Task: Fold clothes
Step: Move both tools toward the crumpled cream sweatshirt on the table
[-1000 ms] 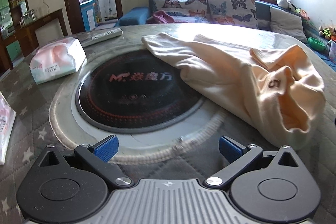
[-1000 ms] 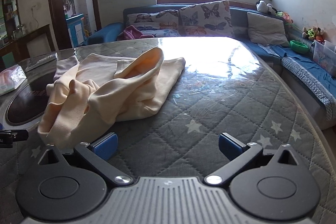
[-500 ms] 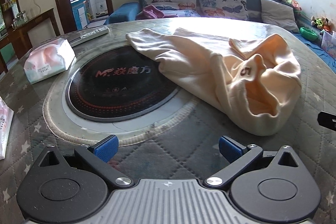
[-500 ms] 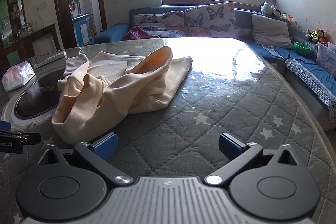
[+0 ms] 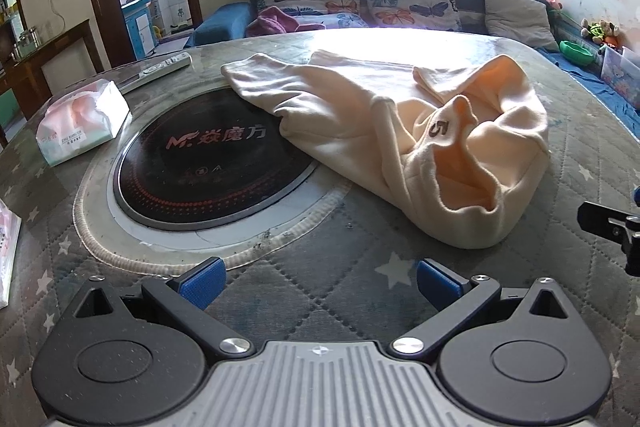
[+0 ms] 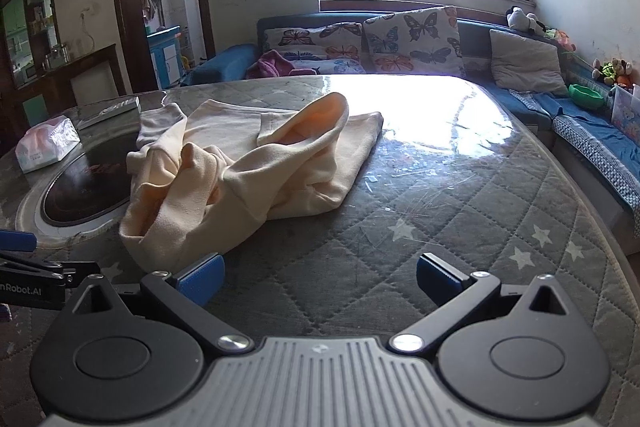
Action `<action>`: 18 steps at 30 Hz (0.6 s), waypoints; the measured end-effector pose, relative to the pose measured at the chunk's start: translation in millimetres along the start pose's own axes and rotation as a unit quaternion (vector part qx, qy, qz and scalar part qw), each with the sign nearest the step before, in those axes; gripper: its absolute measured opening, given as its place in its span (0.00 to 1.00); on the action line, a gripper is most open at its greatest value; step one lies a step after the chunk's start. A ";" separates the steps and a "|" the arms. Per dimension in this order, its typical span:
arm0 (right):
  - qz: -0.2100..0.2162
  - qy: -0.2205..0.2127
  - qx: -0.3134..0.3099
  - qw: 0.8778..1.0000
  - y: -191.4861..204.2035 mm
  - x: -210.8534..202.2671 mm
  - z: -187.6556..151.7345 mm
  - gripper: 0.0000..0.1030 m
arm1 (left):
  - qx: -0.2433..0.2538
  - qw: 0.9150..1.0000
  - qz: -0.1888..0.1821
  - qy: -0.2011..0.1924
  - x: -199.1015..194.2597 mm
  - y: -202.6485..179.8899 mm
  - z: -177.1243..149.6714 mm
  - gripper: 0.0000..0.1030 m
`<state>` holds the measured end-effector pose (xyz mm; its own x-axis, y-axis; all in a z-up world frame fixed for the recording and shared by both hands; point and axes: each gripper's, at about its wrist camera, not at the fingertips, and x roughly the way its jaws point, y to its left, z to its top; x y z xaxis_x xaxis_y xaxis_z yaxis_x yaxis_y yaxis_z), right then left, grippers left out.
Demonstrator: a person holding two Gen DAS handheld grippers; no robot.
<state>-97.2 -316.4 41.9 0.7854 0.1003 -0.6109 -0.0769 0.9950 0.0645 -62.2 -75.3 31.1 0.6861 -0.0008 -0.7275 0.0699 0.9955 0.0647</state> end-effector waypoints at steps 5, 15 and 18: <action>0.003 0.001 -0.003 1.000 2.8 0.4 0.5 1.00 | 0.004 1.000 -0.003 0.000 -1.6 -3.6 1.7 1.00; 0.011 0.002 -0.008 1.000 7.0 0.9 1.6 1.00 | 0.011 1.000 -0.005 0.002 -2.0 -8.9 5.0 1.00; 0.012 0.001 -0.008 1.000 7.0 1.2 2.8 1.00 | 0.014 1.000 -0.007 0.001 -2.4 -11.1 6.4 1.00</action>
<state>-95.1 -309.3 43.8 0.7822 0.1235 -0.6106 -0.1044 0.9923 0.0669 -60.0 -86.9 36.5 0.6839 -0.0137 -0.7295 0.0986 0.9924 0.0738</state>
